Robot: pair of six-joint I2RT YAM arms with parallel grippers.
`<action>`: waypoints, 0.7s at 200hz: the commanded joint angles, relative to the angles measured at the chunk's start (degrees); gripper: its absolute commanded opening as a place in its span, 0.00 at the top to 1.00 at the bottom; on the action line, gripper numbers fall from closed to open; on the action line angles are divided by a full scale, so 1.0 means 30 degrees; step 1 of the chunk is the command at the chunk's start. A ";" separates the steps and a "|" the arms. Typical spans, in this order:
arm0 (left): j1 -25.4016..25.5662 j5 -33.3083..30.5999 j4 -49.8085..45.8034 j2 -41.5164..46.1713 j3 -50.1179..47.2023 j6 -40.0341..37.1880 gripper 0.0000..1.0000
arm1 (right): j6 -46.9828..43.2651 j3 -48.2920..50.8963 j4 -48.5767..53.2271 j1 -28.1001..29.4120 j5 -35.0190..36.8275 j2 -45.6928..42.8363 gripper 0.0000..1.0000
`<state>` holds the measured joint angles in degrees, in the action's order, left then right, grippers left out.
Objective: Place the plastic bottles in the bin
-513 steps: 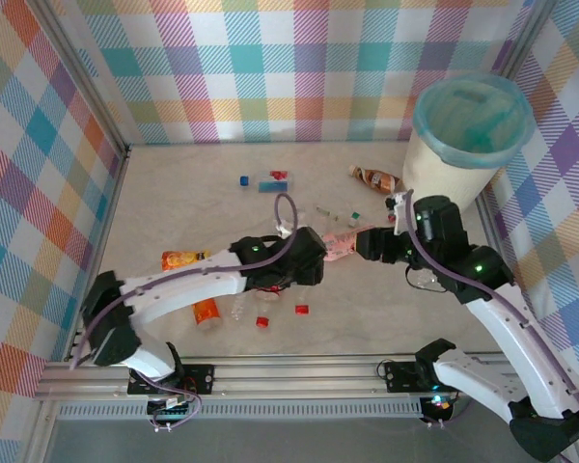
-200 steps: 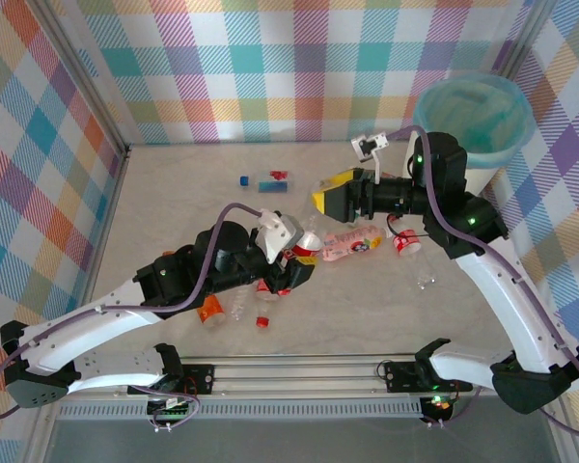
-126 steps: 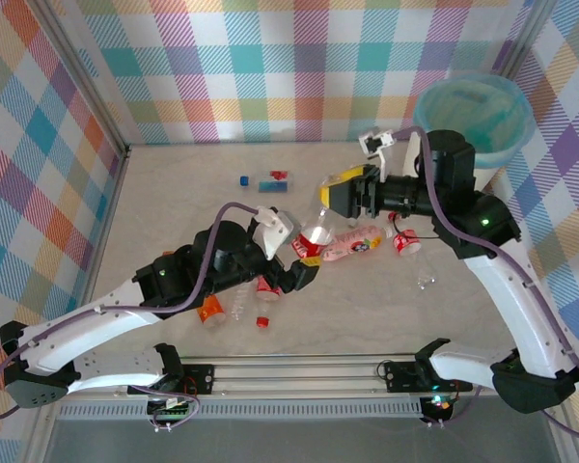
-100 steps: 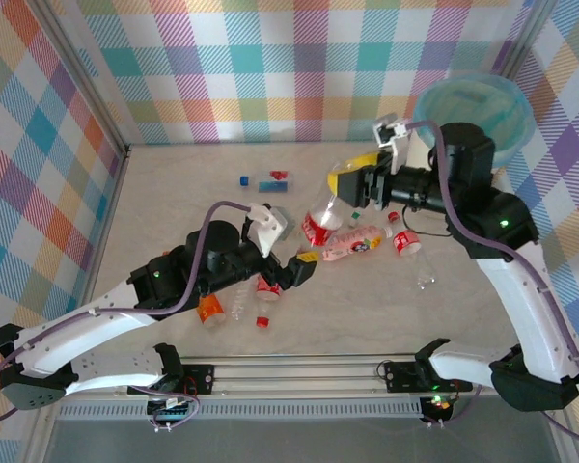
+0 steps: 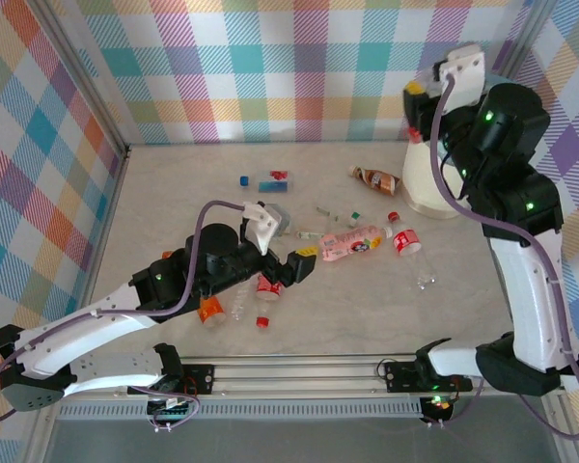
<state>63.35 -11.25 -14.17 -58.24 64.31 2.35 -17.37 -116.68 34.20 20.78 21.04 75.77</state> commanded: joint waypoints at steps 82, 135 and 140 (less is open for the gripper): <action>0.0181 -0.0326 0.0787 -0.0759 0.0007 0.0955 0.05 | 0.3137 -0.4445 0.1101 -0.6095 -0.0362 0.6531 0.47; 0.0181 -0.0594 0.0174 -0.0631 -0.0110 0.0975 0.05 | 0.4681 -0.4287 0.2231 -0.6135 -0.0507 0.7554 0.45; 0.0180 -0.0652 0.0155 -0.0630 -0.0117 0.0949 0.06 | 0.4726 -0.4261 0.2288 -0.6157 -0.0539 0.7612 0.45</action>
<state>63.35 -11.73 -13.39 -60.60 64.31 4.84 -6.76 -127.74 40.10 2.59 20.27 98.78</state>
